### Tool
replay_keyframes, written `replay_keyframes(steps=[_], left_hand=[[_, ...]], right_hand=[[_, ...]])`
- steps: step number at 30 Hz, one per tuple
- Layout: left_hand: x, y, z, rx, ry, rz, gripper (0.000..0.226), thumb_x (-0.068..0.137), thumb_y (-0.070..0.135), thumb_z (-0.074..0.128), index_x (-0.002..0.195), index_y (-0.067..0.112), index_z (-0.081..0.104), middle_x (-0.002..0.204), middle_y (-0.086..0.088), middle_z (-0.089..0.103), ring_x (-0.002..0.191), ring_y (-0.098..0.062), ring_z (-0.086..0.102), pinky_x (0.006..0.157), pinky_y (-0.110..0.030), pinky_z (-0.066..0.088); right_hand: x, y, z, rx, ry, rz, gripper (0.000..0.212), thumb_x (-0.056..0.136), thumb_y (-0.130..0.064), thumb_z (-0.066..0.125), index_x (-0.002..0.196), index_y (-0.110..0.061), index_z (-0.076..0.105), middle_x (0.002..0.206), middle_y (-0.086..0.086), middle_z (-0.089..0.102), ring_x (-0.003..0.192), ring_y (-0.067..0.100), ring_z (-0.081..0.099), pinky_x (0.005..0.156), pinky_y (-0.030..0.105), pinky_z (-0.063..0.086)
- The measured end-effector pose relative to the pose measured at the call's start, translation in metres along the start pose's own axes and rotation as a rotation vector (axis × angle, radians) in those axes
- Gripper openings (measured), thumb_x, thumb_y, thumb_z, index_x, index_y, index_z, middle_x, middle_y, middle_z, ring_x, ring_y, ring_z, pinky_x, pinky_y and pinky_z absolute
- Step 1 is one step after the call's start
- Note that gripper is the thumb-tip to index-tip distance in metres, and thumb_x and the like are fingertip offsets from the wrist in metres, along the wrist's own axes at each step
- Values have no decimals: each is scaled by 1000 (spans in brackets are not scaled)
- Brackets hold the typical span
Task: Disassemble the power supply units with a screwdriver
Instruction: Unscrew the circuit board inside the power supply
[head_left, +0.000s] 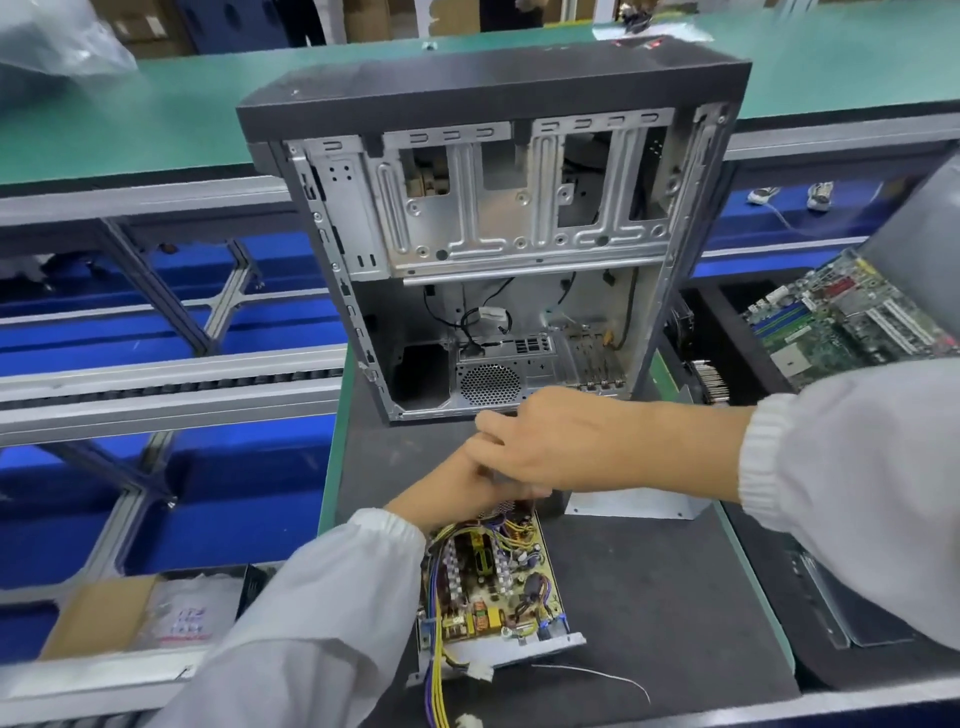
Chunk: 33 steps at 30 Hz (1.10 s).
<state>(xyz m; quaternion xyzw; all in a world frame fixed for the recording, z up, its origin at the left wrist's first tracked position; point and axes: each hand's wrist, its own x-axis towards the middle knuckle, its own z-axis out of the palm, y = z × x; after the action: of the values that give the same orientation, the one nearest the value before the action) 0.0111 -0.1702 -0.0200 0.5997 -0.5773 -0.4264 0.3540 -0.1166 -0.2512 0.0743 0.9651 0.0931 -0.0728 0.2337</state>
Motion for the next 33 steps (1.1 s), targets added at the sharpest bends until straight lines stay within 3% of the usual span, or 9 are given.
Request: replay_keyframes(steps=[4,7,12,16,19,25,28,30,33], left_hand=[[2,-1,3,-79,24,3,15,80,3,77,92,9,69,85,8,74,85,4,66,75,-15,52],[3,-1,2,-4,58,41,12,76,10,81,82,4,73,80,1,73,73,-1,63,66,-19,49],[4,7,2,-133,20,75,34,74,4,82,73,38,73,78,14,72,81,-1,65,76,-18,48],[4,14,-17,-204,-143,57,27,83,-2,71,95,22,73,95,0,71,92,-15,64,89,-36,51],[1,19,-21,-265,-230,112,45,88,-12,60,94,31,70,93,11,67,91,-7,61,86,-24,46],[5,3,-13,-239,-25,74,12,77,-8,72,84,1,68,79,2,66,81,-11,62,85,-30,52],[2,0,-10,-202,6,110,22,73,5,80,94,4,73,85,-5,71,84,-15,65,83,-28,51],[0,-2,-8,-195,31,125,25,74,10,82,97,5,74,90,-13,73,85,-17,67,82,-29,53],[1,-2,-5,-184,91,118,30,68,13,87,91,2,70,84,-17,71,81,-16,64,77,-35,53]], right_hand=[[1,5,2,139,17,147,25,96,-37,45,102,-13,43,85,4,48,46,17,29,41,29,15],[1,2,2,219,-36,413,51,96,-59,30,69,-17,38,58,-1,32,53,22,42,43,26,21],[2,-3,-4,220,-153,466,47,102,-49,26,89,-14,55,73,1,53,59,21,38,45,27,21],[3,-2,-4,223,-168,348,33,101,-39,37,117,-12,46,75,0,48,58,18,40,44,28,21],[-6,2,1,272,-152,291,34,100,-34,44,129,-19,38,105,6,51,84,22,50,45,28,18],[-14,12,0,342,-128,127,39,88,-7,56,119,-23,38,107,2,39,80,15,35,46,23,16],[-16,15,-1,402,-109,164,27,94,-33,56,114,-24,40,86,-5,37,63,11,37,45,23,19],[-18,14,-3,389,-80,301,43,91,-61,44,103,-20,40,72,-5,37,53,10,35,43,26,18],[-12,3,1,261,-103,376,57,93,-64,32,109,-12,48,78,4,55,63,23,53,43,29,17]])
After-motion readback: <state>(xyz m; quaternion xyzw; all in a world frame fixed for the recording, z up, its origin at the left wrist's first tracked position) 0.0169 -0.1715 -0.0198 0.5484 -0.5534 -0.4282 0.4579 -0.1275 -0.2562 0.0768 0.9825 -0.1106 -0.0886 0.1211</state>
